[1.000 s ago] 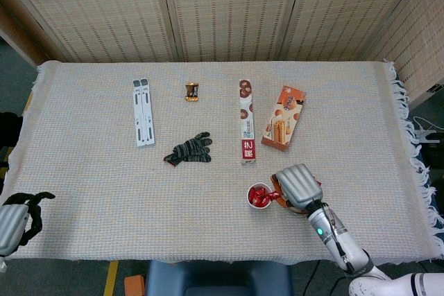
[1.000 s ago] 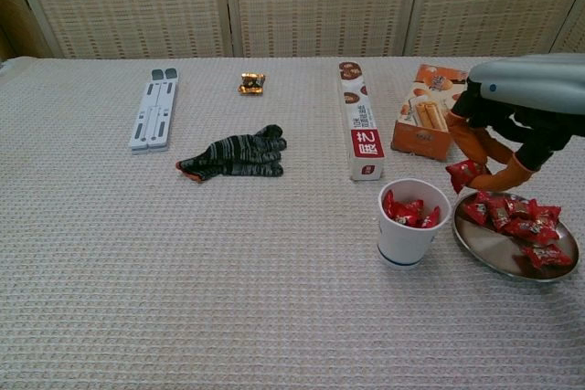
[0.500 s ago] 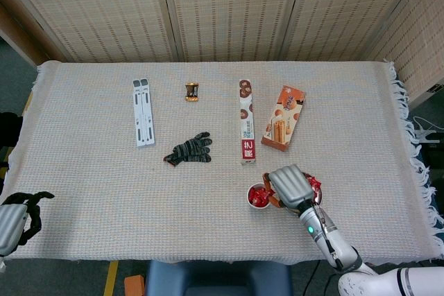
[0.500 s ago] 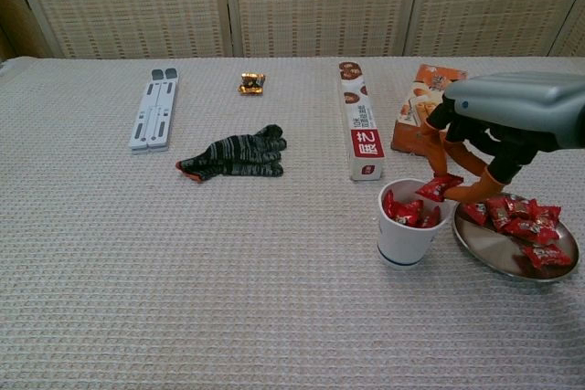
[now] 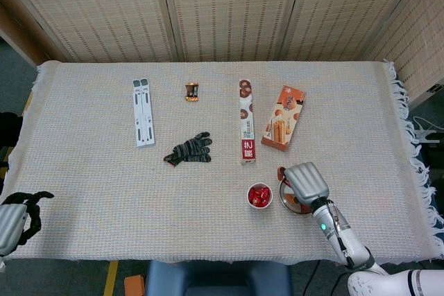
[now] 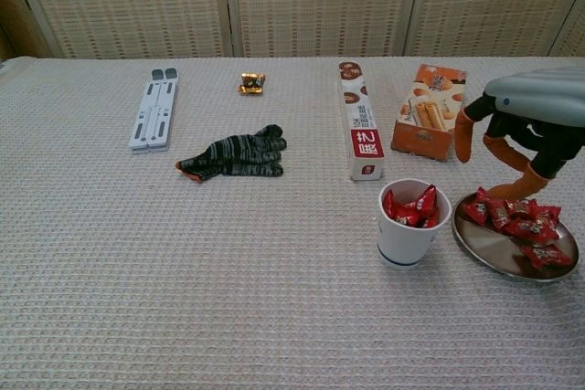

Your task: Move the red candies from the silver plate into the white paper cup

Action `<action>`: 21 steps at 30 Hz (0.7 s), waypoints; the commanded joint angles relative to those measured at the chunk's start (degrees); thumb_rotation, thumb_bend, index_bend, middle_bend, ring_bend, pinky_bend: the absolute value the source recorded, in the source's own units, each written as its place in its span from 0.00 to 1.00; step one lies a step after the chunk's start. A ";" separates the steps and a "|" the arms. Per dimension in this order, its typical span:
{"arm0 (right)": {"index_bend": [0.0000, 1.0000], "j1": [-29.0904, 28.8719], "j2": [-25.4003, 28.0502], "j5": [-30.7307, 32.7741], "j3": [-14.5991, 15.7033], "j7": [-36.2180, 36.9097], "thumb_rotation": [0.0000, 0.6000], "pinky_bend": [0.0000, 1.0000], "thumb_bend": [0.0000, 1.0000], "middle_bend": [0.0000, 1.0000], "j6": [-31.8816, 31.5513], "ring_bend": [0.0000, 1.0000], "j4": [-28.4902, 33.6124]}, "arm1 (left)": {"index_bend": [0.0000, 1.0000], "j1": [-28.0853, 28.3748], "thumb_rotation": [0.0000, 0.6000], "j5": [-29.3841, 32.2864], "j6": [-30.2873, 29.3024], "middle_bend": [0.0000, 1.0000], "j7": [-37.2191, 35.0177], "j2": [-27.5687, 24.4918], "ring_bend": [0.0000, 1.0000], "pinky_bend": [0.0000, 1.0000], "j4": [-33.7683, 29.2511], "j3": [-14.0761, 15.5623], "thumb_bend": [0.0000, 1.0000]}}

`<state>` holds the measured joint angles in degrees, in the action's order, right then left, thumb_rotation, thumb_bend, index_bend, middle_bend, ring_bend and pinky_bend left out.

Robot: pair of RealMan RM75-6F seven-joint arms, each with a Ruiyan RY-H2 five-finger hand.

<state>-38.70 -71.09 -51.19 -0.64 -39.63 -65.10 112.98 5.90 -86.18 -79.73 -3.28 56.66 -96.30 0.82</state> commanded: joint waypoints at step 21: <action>0.40 0.55 -4.63 8.87 2.22 -3.55 1.00 1.00 0.15 0.77 2.46 0.81 -11.67 | 0.31 -0.01 1.00 0.11 0.08 0.40 0.22 -0.05 0.31 0.24 -0.09 0.01 0.64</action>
<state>-38.12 -75.50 -42.55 1.62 -43.20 -62.85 101.61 5.89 -86.07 -79.66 -3.06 56.61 -96.39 0.83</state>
